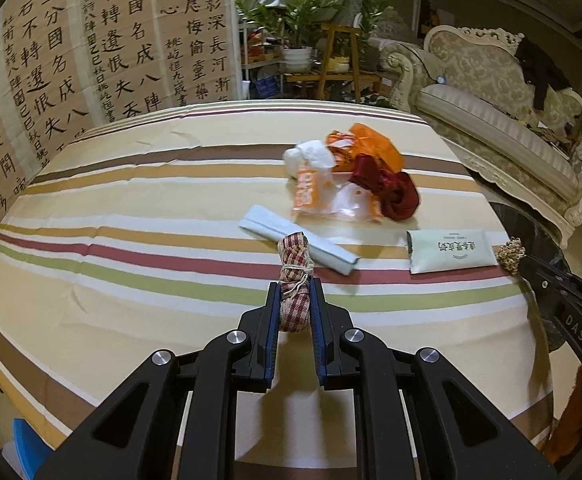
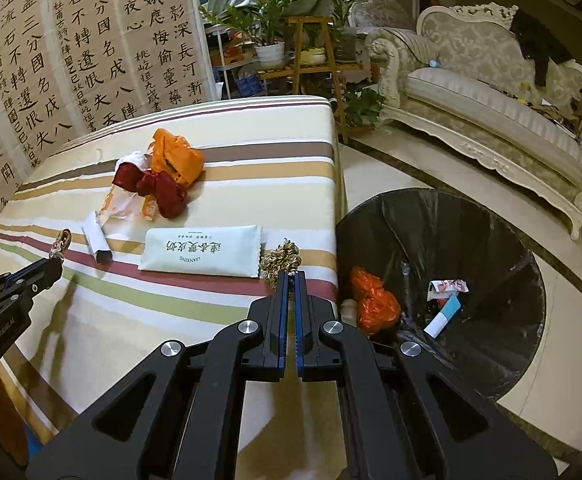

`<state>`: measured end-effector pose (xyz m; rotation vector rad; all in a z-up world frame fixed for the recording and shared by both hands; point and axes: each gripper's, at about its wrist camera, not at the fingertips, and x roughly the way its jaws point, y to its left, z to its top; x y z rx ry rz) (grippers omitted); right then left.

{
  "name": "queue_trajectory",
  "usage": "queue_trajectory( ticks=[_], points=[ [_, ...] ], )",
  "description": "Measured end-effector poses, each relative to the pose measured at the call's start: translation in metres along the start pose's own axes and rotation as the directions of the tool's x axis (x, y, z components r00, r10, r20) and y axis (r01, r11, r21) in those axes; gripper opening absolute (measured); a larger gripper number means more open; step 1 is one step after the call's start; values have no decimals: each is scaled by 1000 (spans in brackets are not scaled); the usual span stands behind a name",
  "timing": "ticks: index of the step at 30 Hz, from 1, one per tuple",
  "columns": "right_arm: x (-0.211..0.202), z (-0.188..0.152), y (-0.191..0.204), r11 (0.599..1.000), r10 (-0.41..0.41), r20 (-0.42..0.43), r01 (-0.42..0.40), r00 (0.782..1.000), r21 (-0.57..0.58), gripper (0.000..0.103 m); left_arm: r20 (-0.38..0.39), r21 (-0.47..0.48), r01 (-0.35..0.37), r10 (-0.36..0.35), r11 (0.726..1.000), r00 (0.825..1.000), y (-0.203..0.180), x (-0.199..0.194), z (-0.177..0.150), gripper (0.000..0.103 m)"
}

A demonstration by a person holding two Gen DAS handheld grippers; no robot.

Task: Collect trash
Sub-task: 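Carry the cloth bundle and tinsel ball over the black bin and open both tools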

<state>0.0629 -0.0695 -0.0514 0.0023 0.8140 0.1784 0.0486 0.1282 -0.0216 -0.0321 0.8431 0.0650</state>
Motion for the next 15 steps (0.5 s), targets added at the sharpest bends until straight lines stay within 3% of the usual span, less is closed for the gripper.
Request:
queue_trajectory(
  ticks=[15],
  points=[
    [4, -4, -32, 998, -19, -6, 19, 1000, 61, 3, -18, 64, 24, -23, 998, 1000, -35, 8, 3, 16]
  ],
)
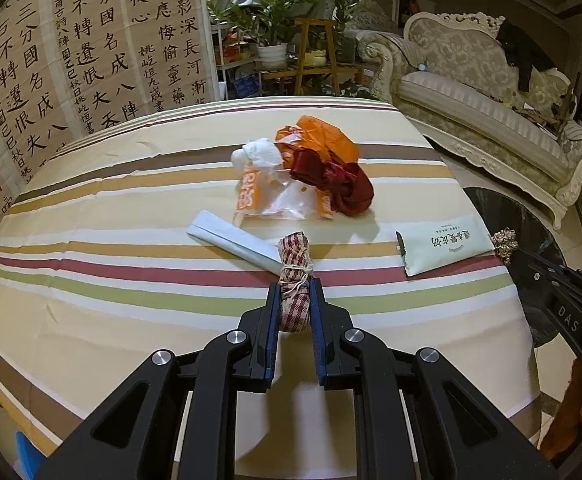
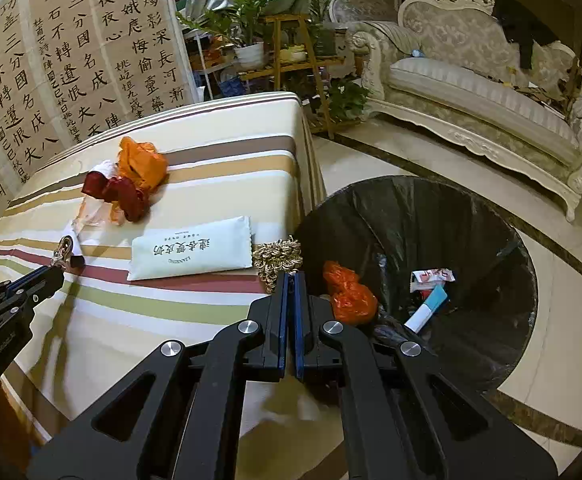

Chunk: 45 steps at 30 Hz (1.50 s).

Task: Collect trash
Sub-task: 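Carry the cloth bundle and tinsel ball over the black bin and open both tools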

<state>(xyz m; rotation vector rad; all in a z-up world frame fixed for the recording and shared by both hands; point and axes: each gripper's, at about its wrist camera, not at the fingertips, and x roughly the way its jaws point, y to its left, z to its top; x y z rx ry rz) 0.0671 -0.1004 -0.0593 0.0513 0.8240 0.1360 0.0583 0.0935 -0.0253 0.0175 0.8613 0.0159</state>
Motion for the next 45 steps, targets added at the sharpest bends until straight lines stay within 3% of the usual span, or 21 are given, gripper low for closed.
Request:
queue_trajectory(
  ticks=[23, 45],
  points=[
    [15, -3, -29, 999, -17, -32, 18, 999, 45, 3, 2, 70, 40, -40, 997, 999, -41, 8, 15, 15],
    [25, 3, -93, 981, -133, -29, 136, 991, 136, 3, 2, 111, 54, -54, 992, 999, -68, 11, 25, 16]
  ],
)
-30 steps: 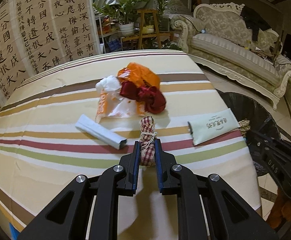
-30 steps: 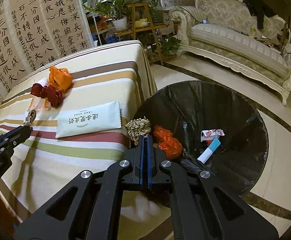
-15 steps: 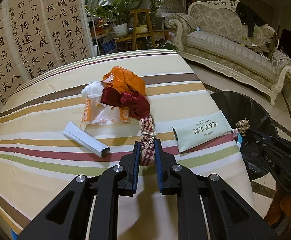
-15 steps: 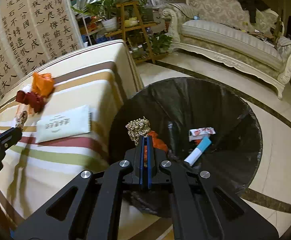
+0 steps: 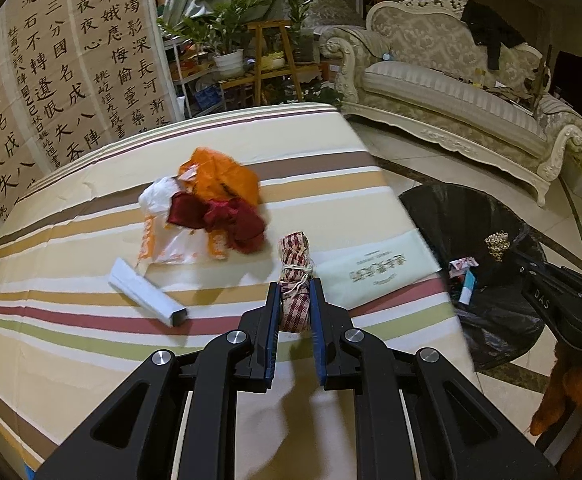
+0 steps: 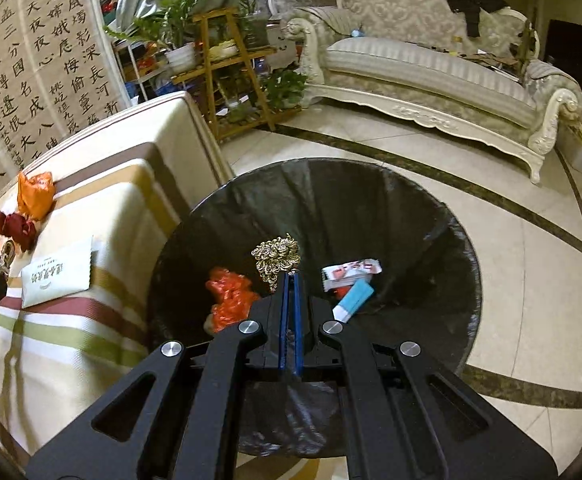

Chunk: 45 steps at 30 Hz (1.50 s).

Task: Collect trash
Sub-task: 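Carry the cloth bundle and tinsel ball over the black bin and open both tools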

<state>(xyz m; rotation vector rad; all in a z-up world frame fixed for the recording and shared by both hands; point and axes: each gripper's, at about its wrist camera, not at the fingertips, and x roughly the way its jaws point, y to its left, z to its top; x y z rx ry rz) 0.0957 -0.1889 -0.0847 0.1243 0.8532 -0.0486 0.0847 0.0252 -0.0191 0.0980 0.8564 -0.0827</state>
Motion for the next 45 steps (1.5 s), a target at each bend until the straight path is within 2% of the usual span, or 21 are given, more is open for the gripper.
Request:
queue_trajectory(
  ticks=[7, 15, 20, 29, 30, 32, 33, 34, 40, 45],
  points=[
    [-11, 7, -19, 1000, -14, 27, 14, 1000, 15, 3, 14, 40, 40, -41, 998, 999, -28, -1, 11, 16],
    [-16, 15, -40, 999, -23, 47, 21, 999, 40, 3, 42, 111, 88, -93, 990, 995, -78, 2, 24, 15],
    [-14, 17, -47, 999, -19, 47, 17, 999, 48, 3, 64, 165, 80, -92, 983, 994, -106, 12, 30, 15],
    [1, 23, -55, 998, -7, 28, 5, 1000, 64, 4, 29, 189, 82, -89, 979, 996, -127, 37, 37, 16],
    [2, 23, -56, 998, -2, 23, 0, 1000, 68, 6, 22, 182, 84, -89, 980, 996, -126, 40, 37, 17],
    [5, 23, -58, 997, 5, 15, -6, 1000, 81, 17, 6, 170, 87, -89, 982, 996, -123, 43, 37, 28],
    [6, 23, -59, 996, 1, 15, -2, 1000, 88, 24, 5, 160, 85, -86, 983, 996, -121, 43, 37, 39],
    [5, 23, -59, 996, -1, 19, 0, 1000, 90, 25, 7, 153, 82, -84, 985, 996, -119, 42, 39, 44],
    [1, 23, -57, 996, -3, 26, 0, 1000, 91, 26, 12, 98, 93, -94, 991, 995, -101, 33, 40, 58],
    [-8, 22, -48, 997, 9, 37, -12, 999, 77, 30, 30, 66, 90, -92, 994, 995, -85, 17, 38, 64]
  ],
)
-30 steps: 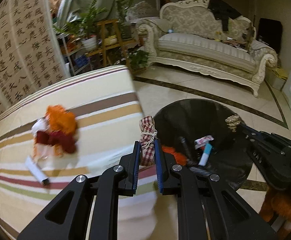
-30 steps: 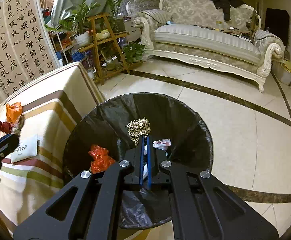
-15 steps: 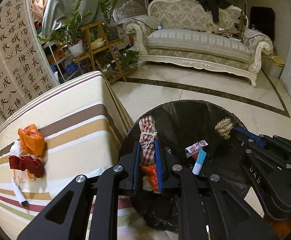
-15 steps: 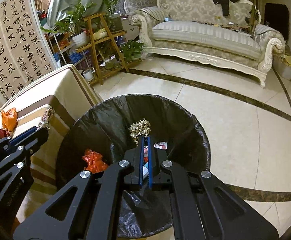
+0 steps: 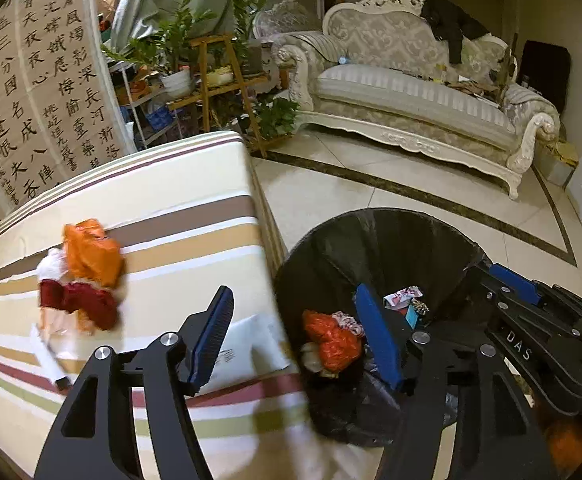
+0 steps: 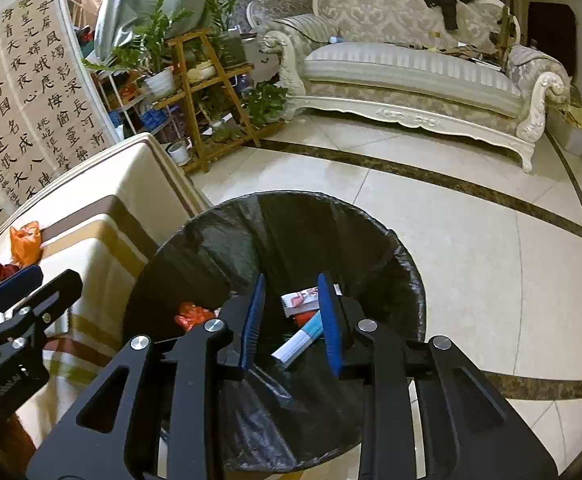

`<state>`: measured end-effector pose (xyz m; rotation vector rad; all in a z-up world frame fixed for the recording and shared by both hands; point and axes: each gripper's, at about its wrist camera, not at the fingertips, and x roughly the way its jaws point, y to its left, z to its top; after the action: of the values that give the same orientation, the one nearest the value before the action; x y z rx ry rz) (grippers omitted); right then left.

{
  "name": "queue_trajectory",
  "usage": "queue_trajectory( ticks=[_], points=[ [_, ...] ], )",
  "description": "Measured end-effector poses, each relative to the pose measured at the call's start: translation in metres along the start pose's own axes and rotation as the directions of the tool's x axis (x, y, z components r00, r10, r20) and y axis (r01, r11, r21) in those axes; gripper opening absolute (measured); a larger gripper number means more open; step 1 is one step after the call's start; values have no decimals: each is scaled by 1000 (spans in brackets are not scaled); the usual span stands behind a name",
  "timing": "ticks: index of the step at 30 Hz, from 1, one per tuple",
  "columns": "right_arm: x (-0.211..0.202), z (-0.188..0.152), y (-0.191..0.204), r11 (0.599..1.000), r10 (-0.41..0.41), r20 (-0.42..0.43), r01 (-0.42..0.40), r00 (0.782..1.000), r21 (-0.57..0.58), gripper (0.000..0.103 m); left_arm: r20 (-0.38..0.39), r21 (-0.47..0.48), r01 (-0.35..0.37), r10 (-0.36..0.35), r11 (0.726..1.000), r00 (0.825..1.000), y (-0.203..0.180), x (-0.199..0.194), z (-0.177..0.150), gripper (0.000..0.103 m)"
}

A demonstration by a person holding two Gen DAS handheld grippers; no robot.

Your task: Collect trash

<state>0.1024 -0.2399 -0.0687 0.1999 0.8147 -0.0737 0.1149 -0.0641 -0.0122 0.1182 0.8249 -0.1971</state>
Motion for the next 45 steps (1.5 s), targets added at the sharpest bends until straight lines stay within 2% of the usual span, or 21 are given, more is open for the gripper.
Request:
queue_trajectory(
  ticks=[2, 8, 17, 23, 33, 35, 36, 45],
  points=[
    [-4, -1, 5, 1000, 7, 5, -7, 1000, -5, 34, 2, -16, 1, -1, 1000, 1000, 6, -5, -2, 66],
    [-12, -4, 28, 998, 53, 2, -52, 999, -41, 35, 11, -58, -36, 36, 998, 999, 33, -23, -14, 69],
    [-19, -12, 85, 980, 139, -22, -141, 990, -141, 35, -29, -148, -139, 136, 979, 990, 93, -36, -43, 70],
    [-19, -11, 120, 962, 179, -35, -182, 983, -202, 36, -55, -193, -174, 166, 966, 985, 122, -41, -57, 70],
    [5, -4, 149, 954, 144, -80, -160, 986, -254, 37, -59, -198, -136, 127, 971, 990, 131, -44, -65, 70],
    [8, -3, 151, 956, 130, -91, -149, 987, -254, 41, -61, -207, -137, 127, 969, 990, 135, -44, -67, 70],
    [8, -4, 152, 956, 124, -90, -144, 988, -255, 46, -61, -211, -138, 128, 968, 990, 138, -44, -68, 70],
    [-10, -21, 155, 951, 112, -90, -133, 990, -280, 47, -67, -238, -152, 140, 959, 988, 151, -47, -77, 70]
  ],
)
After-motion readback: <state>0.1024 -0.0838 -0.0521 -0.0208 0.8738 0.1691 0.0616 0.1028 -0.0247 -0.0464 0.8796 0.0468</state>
